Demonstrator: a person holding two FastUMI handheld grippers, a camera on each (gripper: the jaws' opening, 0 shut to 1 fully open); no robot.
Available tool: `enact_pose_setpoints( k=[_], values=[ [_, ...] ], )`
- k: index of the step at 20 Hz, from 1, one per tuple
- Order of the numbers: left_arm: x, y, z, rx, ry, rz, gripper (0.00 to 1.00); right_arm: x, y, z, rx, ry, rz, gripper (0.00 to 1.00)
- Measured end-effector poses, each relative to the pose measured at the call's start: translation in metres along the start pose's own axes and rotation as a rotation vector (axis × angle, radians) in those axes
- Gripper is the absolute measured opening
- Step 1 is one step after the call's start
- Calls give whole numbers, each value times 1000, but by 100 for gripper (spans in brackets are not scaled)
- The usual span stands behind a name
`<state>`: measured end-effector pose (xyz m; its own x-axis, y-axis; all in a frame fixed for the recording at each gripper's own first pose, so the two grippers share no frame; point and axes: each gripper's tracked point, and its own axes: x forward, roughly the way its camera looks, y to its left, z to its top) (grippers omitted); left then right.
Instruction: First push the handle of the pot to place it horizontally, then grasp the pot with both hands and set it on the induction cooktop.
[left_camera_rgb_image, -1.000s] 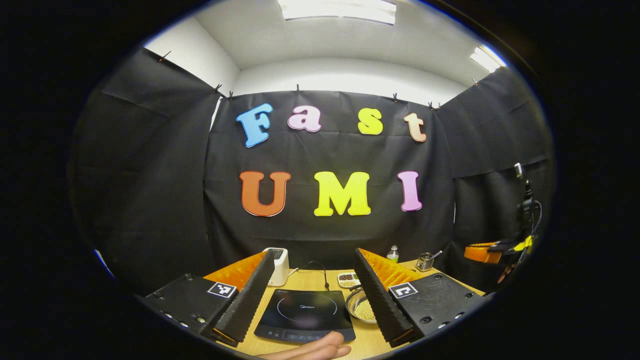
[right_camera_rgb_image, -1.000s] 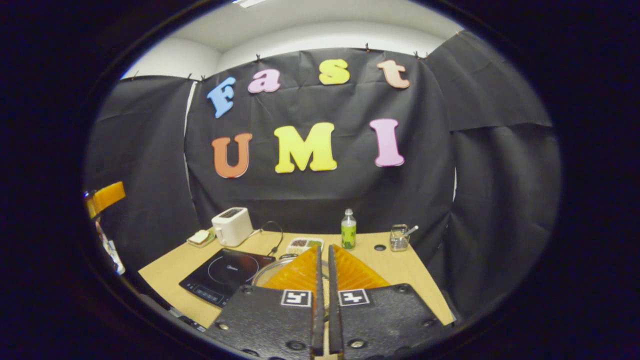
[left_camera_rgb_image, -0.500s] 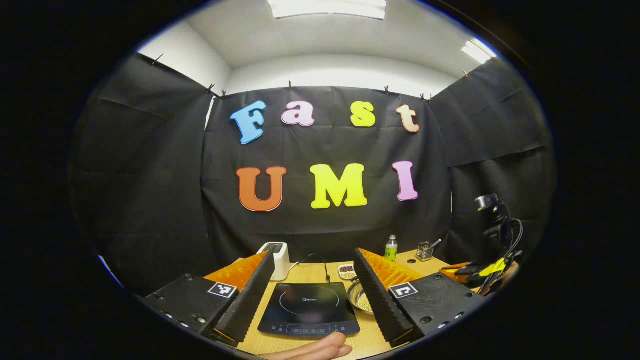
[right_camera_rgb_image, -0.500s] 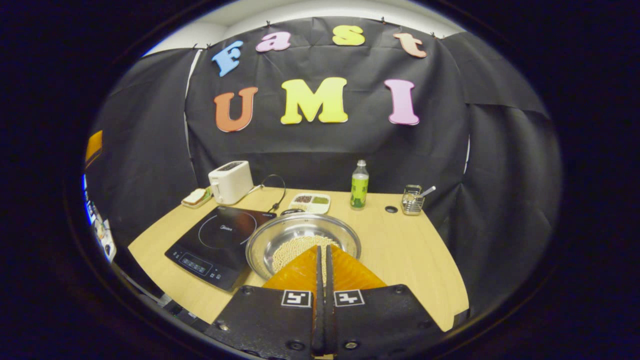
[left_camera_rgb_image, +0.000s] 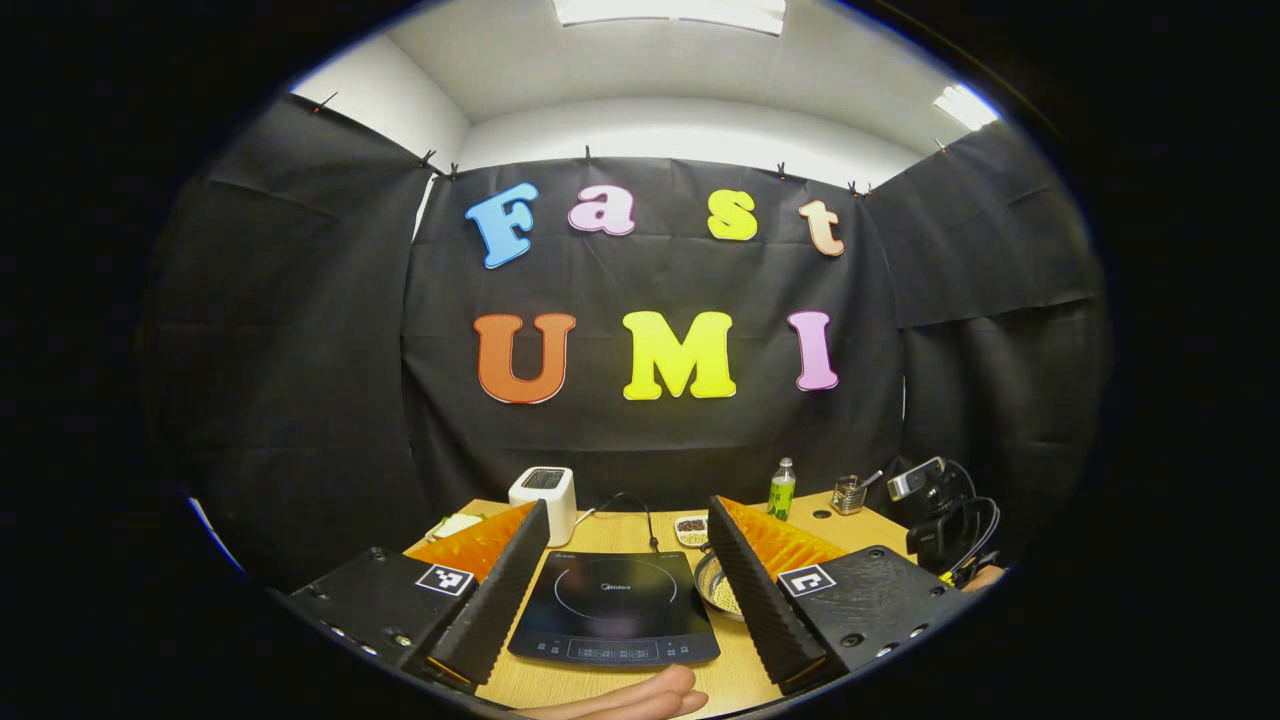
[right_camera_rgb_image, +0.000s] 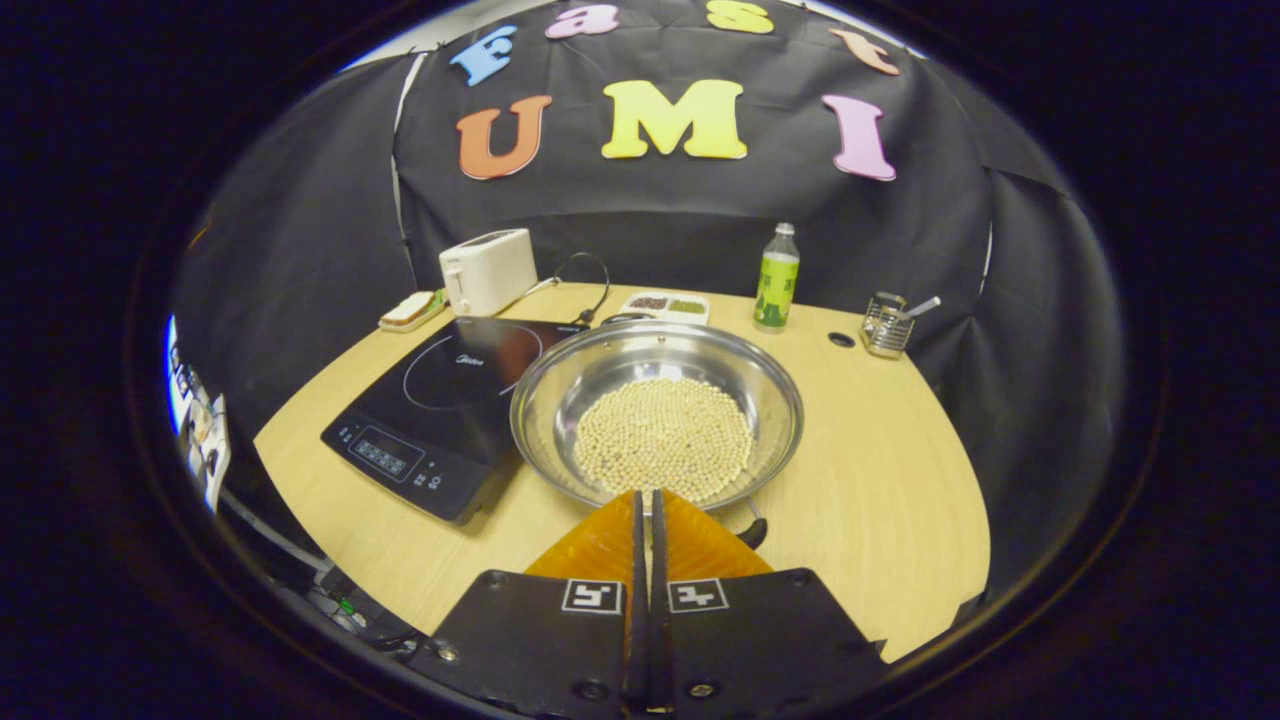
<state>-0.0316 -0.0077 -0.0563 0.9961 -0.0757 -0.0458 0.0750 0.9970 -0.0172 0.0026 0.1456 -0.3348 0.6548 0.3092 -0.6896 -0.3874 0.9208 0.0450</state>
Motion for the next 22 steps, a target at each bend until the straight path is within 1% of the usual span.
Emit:
enact_pose_setpoints(
  k=[5,6,7,8,9,10,11,12,13,14,15,16,17,18,19,20,21,22],
  values=[
    [3,8,-3,-2,3,10,95,14,8,-21,-15,48,16,4],
    [3,9,-3,1,1,10,95,17,9,-23,-11,57,23,1],
    [4,9,-3,3,0,10,95,19,9,-27,-10,66,28,4],
    [4,9,-3,4,-3,10,95,21,6,-29,-9,71,26,1],
    [4,9,-1,4,-8,9,95,24,2,-31,-3,76,20,1],
    [4,9,0,3,-11,11,95,27,0,-33,8,80,32,4],
    [3,10,1,2,-13,13,95,25,-1,-35,20,89,43,1],
    [3,9,1,1,-17,10,95,25,-3,-36,27,93,45,4],
    [3,8,3,-1,-22,9,95,26,-7,-36,27,93,43,4],
    [3,9,6,-2,-27,10,95,25,-10,-36,24,93,37,1],
    [2,8,8,-4,-30,12,95,26,-12,-36,18,92,29,4],
    [1,8,8,-7,-37,13,95,26,-15,-35,11,91,22,4],
    [0,5,11,-6,-47,10,95,27,-20,-36,7,88,15,1],
    [-2,1,13,-1,-54,5,95,27,-23,-35,5,85,11,4],
    [-4,-2,16,9,-64,2,95,26,-26,-35,4,78,7,0],
    [-5,-3,19,19,-71,7,95,27,-30,-31,9,61,3,4],
    [-6,-6,20,22,-71,6,95,28,-33,-32,9,55,-1,4],
    [-5,-10,20,24,-70,4,95,28,-36,-32,4,51,0,1]
  ],
)
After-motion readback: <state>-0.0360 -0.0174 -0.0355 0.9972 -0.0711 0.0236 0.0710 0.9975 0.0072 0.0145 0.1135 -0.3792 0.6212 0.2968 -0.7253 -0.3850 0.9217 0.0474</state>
